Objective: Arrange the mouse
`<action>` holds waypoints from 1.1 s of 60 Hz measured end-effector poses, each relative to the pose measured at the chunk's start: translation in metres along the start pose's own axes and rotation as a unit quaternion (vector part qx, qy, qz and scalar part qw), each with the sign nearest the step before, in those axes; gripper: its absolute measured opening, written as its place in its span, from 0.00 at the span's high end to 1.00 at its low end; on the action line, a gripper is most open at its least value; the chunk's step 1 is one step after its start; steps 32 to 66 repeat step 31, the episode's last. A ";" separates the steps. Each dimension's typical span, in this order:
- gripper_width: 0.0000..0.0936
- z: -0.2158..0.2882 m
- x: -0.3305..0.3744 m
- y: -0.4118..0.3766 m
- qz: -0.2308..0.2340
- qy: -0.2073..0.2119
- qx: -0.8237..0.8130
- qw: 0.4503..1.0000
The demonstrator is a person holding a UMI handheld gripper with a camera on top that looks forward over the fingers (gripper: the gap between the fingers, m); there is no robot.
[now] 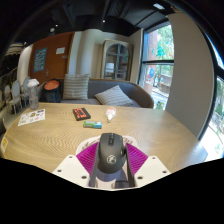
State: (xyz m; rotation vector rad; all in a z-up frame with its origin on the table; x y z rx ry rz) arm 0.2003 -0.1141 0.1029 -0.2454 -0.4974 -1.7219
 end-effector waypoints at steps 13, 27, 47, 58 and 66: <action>0.47 -0.047 -0.027 0.014 0.036 -0.051 -0.026 0.998; 0.09 -0.046 0.031 0.041 0.075 0.000 -0.042 0.996; 0.09 -0.052 0.058 0.052 0.080 0.012 -0.048 0.996; 0.09 -0.052 0.058 0.052 0.080 0.012 -0.048 0.996; 0.09 -0.052 0.058 0.052 0.080 0.012 -0.048 0.996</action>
Point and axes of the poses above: the point between the fingertips, and its own axes, seen from behind it with the camera up: y to the right, z up, x backward, against the way the camera looks, the point moved 10 cm from there along x, backward, against the way the camera looks, and after that the axes turned 5 degrees about x, right-handed, at the moved point
